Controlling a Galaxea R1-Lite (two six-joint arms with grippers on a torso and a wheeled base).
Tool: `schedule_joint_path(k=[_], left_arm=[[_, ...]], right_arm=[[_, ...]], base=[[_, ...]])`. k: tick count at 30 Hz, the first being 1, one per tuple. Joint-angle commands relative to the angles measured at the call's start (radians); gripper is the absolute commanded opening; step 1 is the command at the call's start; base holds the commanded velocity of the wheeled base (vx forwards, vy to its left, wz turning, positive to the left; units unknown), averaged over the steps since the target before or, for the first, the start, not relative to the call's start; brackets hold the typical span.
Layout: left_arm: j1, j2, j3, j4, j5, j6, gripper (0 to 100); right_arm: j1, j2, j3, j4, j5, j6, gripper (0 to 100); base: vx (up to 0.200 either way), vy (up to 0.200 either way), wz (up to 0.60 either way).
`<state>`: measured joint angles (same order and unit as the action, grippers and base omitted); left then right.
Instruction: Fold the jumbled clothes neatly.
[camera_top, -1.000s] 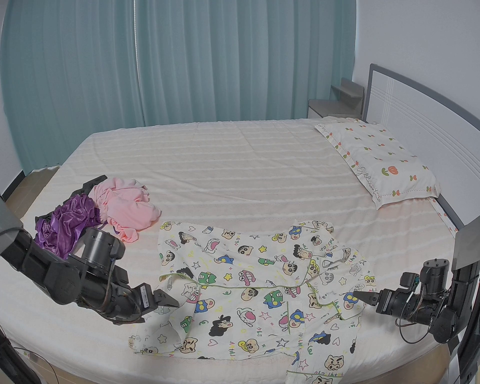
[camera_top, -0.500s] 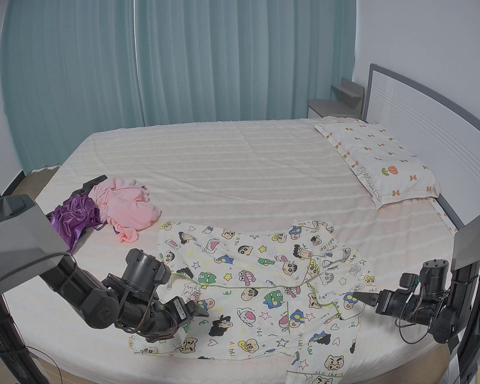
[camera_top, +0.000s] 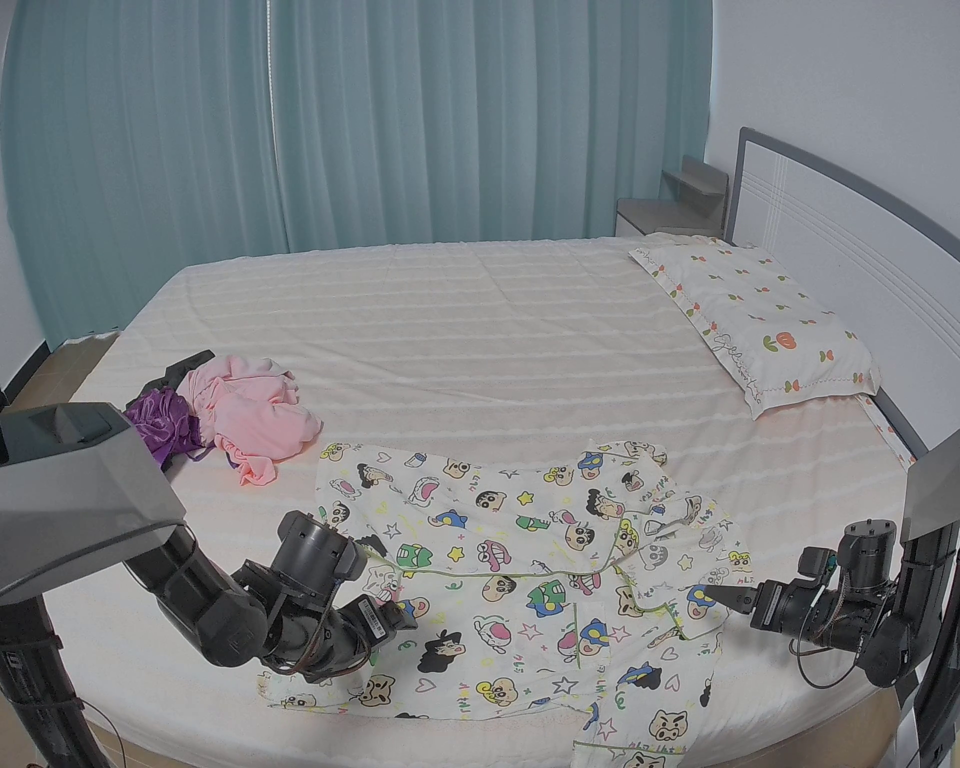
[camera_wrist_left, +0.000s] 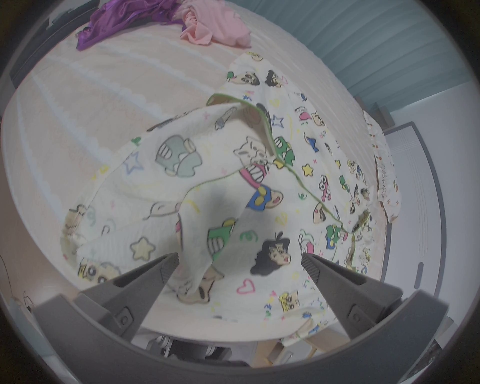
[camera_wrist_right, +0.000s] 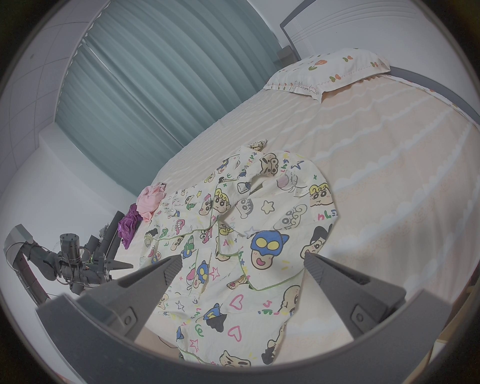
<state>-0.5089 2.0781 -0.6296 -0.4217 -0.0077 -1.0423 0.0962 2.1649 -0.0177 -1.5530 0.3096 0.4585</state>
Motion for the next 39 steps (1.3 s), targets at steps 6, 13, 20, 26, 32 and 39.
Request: schedule_joint_path(k=[6,13,20,26,32,39], left_arm=[[0.013,0.071,-0.015,-0.02,0.069,-0.001,0],[0.087,0.05,-0.013,-0.035,0.097,0.007,0],[0.181,-0.004,-0.015,-0.108,0.098,0.074,0],[0.248,0.028,-0.013,-0.181,0.078,0.13,0],[0.283,0.097,-0.012,-0.25,0.06,0.176,0],[0.306,0.123,-0.01,-0.304,0.06,0.183,0]], right_arm=[[0.0,0.001,0.016,-0.018,0.002,0.0,100],[0.0,-0.002,0.018,-0.018,0.002,-0.001,100],[0.002,-0.004,0.018,-0.018,0.002,-0.001,100],[0.002,-0.002,0.018,-0.018,0.0,-0.001,100],[0.0,0.0,0.018,-0.018,0.002,-0.001,100],[0.0,0.001,0.018,-0.018,0.0,-0.001,100]], base=[[0.0,0.0,0.0],[0.0,0.0,0.0],[0.0,0.0,0.0],[0.0,0.0,0.0],[0.0,0.0,0.0],[0.0,0.0,0.0]])
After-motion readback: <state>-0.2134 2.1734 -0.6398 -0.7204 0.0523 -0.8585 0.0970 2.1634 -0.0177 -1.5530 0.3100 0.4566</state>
